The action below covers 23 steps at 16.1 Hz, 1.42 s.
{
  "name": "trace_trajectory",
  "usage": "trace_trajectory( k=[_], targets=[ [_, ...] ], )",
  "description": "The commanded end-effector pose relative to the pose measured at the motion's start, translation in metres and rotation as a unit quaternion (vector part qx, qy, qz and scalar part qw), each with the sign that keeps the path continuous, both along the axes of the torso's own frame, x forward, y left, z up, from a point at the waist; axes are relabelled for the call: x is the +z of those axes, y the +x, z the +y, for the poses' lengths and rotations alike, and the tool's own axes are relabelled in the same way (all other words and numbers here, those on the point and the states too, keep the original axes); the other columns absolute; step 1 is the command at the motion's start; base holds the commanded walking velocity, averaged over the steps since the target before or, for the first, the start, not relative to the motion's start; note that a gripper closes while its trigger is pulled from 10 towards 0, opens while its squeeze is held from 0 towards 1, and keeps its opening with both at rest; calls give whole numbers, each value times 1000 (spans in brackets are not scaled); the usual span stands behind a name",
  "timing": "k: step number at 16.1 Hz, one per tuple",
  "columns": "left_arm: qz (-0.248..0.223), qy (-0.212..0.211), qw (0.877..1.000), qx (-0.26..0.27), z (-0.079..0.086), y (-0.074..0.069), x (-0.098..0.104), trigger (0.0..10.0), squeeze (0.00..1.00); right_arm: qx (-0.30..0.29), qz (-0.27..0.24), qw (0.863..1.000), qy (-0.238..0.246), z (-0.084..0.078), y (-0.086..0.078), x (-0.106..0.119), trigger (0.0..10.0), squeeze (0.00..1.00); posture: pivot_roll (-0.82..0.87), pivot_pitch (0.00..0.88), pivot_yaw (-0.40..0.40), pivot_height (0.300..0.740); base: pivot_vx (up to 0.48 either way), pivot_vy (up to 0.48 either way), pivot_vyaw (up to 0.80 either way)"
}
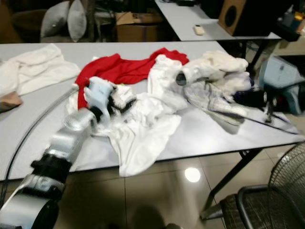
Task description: Hang hanger
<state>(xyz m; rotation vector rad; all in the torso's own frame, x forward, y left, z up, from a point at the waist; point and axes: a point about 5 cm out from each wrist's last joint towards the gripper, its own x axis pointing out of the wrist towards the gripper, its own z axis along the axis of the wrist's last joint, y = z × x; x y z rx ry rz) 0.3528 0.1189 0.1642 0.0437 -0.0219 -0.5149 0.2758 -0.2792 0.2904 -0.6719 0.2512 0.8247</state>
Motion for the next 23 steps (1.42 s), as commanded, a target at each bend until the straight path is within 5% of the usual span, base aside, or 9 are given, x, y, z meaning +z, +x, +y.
trace_trajectory(
  k=[1,2,3,5,10,15,18,23],
  targets=[
    [-31,-39,999,14,8,-6,24,10000,102,-35,-52,995,79,8,1,2,10000,0,-214,0,-1,740,0,0,0],
    [-55,-35,997,44,21,-15,37,10000,0,-61,-77,981,169,31,5,-10,10000,0,-207,0,15,740,0,0,0],
    [-73,-29,994,71,32,-28,44,10000,0,-90,-95,963,236,56,6,-26,10000,0,-197,0,24,740,0,0,0],
    [-61,-9,993,98,44,-53,38,10000,0,-136,-75,938,309,90,1,-55,10000,0,-171,0,25,740,0,360,0],
    [14,22,989,147,55,-94,11,10000,0,-253,-44,905,338,119,-6,-91,10000,0,-132,0,52,740,0,426,0],
    [24,31,989,142,50,-91,9,10000,0,-283,-67,908,303,123,-12,-105,10000,0,-135,0,84,740,0,420,0],
    [43,37,989,139,48,-93,-1,10000,0,-295,-74,897,321,124,-28,-114,10000,0,-147,0,112,740,0,419,0],
    [41,42,990,129,41,-88,-1,10000,0,-288,-67,902,314,126,-30,-117,10000,0,-150,0,106,740,0,418,0]
  ],
)
